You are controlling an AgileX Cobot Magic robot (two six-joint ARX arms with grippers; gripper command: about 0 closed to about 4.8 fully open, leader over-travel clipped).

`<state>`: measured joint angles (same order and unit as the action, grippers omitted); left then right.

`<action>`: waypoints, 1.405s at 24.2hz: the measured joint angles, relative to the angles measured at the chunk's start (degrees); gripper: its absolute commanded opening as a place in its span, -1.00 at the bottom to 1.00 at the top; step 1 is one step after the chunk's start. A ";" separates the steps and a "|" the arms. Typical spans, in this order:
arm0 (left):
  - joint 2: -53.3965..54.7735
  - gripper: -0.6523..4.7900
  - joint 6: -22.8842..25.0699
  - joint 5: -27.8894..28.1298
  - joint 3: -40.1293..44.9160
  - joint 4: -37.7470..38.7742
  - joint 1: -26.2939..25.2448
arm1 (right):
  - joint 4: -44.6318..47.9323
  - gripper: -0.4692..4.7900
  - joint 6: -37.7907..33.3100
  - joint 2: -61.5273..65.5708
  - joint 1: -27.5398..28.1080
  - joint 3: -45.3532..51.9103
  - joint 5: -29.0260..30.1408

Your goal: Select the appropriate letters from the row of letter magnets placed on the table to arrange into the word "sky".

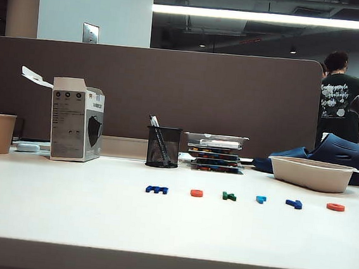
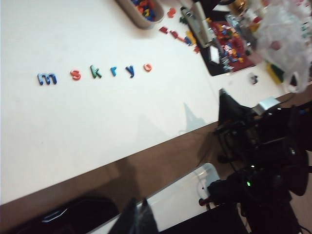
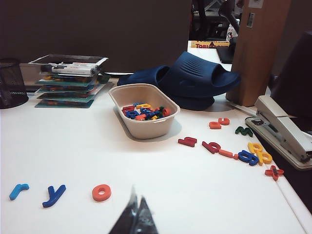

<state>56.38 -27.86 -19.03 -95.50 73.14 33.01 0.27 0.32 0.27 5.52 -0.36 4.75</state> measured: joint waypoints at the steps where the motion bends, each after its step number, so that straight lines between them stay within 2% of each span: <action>1: 1.77 -0.78 -3.45 5.73 -0.11 -0.22 5.25 | 0.00 -0.84 0.00 0.00 0.00 0.00 0.00; 2: 2.62 -0.78 -4.92 8.15 -0.17 -0.55 7.08 | 0.00 -0.84 0.00 0.00 0.00 0.00 -0.02; 3: 4.59 -0.78 -7.41 12.98 -0.15 -2.01 9.84 | 0.00 -0.84 0.00 0.00 0.00 0.00 0.00; 5: 7.13 -0.78 -9.01 17.22 -0.15 -5.05 12.02 | 0.00 -0.84 0.00 0.00 0.00 0.00 -0.02; 9: 12.52 -0.78 -10.16 19.54 -0.09 -8.31 15.32 | 0.00 -0.84 0.00 0.00 0.00 0.00 -0.02; 13: 13.57 -0.78 -11.69 29.33 -0.15 -9.05 19.93 | 0.00 -0.84 0.00 0.00 0.00 0.00 -0.02; 17: 13.84 -0.78 -11.82 32.61 -0.17 -10.12 20.46 | 0.02 -0.84 -0.04 0.00 -0.02 0.00 0.00; 20: 13.84 -0.78 -11.82 32.59 -0.17 -10.10 20.59 | -1.05 -0.84 -1.77 0.02 -0.07 -1.81 0.70; 22: 13.84 -0.78 -11.82 33.00 -0.17 -10.10 20.50 | -3.21 -0.84 -2.19 0.02 -0.07 -6.93 0.85; 26: 13.81 -0.78 -11.82 33.11 -0.17 -10.03 20.52 | -17.70 -0.84 -2.23 1.81 -0.07 -19.87 0.92; 30: 13.81 -0.78 -11.82 33.14 -0.17 -9.97 20.50 | -30.01 -0.84 -4.79 20.79 -0.07 -39.41 2.97; 34: 13.81 -0.78 -11.82 33.14 -0.17 -9.97 20.52 | -30.10 -0.84 -6.69 31.78 -0.09 -47.01 10.45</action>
<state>70.19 -39.68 14.11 -95.68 63.18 53.54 -29.82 -6.37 32.05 5.43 -47.37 15.20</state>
